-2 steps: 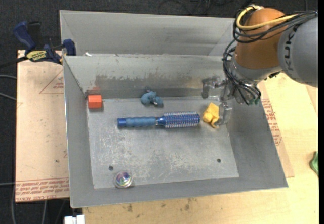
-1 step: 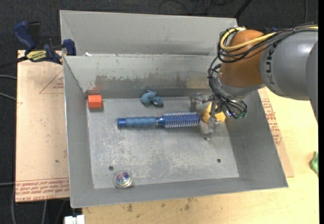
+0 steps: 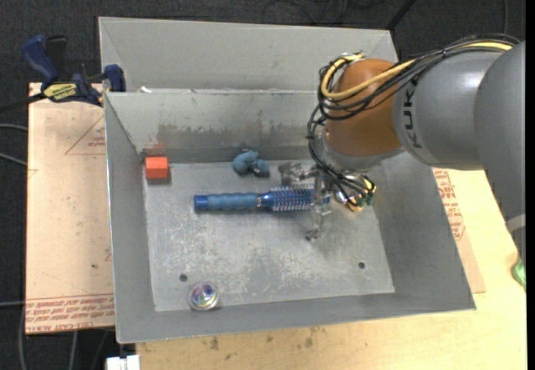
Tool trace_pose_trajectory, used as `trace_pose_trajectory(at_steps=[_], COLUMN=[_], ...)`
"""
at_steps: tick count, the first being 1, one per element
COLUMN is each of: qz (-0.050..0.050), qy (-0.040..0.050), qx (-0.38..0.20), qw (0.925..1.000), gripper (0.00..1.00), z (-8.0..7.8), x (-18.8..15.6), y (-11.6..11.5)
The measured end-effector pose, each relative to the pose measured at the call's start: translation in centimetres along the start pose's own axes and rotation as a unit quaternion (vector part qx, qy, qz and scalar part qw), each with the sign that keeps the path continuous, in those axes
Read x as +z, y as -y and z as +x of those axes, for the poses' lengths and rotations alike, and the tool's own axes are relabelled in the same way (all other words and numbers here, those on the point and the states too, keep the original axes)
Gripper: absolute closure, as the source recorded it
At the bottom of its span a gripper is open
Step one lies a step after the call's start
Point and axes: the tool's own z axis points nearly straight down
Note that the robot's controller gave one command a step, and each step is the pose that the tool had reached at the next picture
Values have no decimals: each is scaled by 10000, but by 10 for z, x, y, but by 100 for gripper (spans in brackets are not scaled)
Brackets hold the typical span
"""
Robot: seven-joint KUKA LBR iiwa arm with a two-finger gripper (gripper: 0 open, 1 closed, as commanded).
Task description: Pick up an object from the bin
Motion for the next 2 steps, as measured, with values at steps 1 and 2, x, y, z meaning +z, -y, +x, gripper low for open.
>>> trace_pose_trajectory(at_steps=[1, 2], qz=[17, 36], qy=[-4, 40], qx=[29, 31], qw=[10000, 10000], gripper=[100, 100], z=[1, 22], x=[1, -168], y=[5, -14])
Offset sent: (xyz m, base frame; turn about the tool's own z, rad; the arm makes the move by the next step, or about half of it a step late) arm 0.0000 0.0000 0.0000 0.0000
